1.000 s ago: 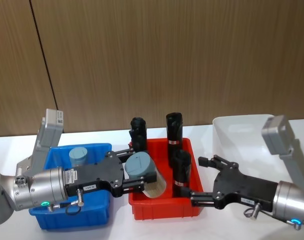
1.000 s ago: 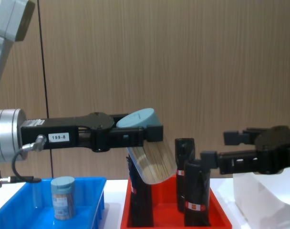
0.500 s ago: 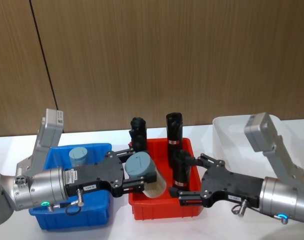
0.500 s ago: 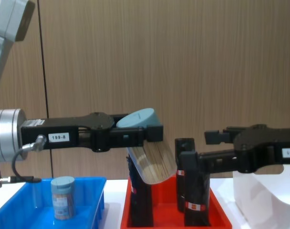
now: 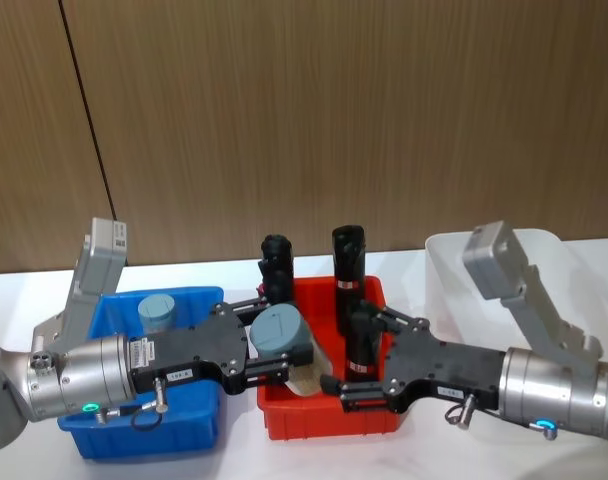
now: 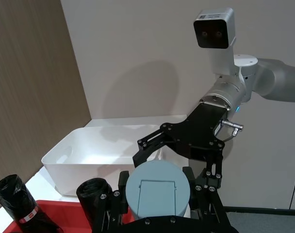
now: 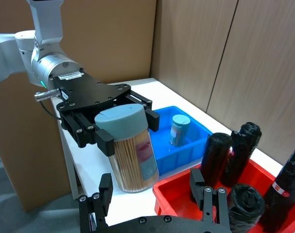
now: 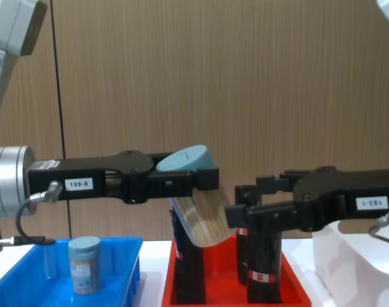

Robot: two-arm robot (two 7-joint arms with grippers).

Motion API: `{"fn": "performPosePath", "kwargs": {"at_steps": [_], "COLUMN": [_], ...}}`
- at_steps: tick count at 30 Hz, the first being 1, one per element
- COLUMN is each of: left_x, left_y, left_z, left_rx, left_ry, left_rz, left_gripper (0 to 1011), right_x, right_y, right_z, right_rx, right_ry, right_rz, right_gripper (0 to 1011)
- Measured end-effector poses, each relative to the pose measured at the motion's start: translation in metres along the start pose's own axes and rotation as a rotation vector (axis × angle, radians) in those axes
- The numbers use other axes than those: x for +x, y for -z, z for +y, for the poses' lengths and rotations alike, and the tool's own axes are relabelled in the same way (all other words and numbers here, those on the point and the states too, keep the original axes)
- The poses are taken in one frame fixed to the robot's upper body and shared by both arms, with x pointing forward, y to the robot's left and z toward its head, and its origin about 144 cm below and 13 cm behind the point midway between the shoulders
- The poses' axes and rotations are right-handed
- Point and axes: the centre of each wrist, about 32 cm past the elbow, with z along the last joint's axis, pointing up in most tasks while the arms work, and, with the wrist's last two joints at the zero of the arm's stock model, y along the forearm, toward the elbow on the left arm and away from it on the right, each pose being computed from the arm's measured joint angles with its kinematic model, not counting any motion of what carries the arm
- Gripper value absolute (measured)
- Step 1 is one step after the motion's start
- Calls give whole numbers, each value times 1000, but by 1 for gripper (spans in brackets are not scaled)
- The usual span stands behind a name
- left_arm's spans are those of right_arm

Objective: Pick the cotton swabs from the blue box and place them into the white box.

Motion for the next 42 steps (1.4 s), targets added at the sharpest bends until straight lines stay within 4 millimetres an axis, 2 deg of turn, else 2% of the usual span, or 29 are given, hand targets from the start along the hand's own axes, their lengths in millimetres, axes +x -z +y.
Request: {"fn": "performPosePath", "kwargs": {"at_steps": [42], "left_x": [0], "left_y": [0], "left_z": [0], "left_rx": [0], "left_ry": [0], "left_rz": [0], "left_gripper": [661], "right_x": [5], "right_y": [1], "right_z": [30], "right_rx": [-22], "right_ry": [-67], "right_rz": [-12], "right_gripper": [1001]}}
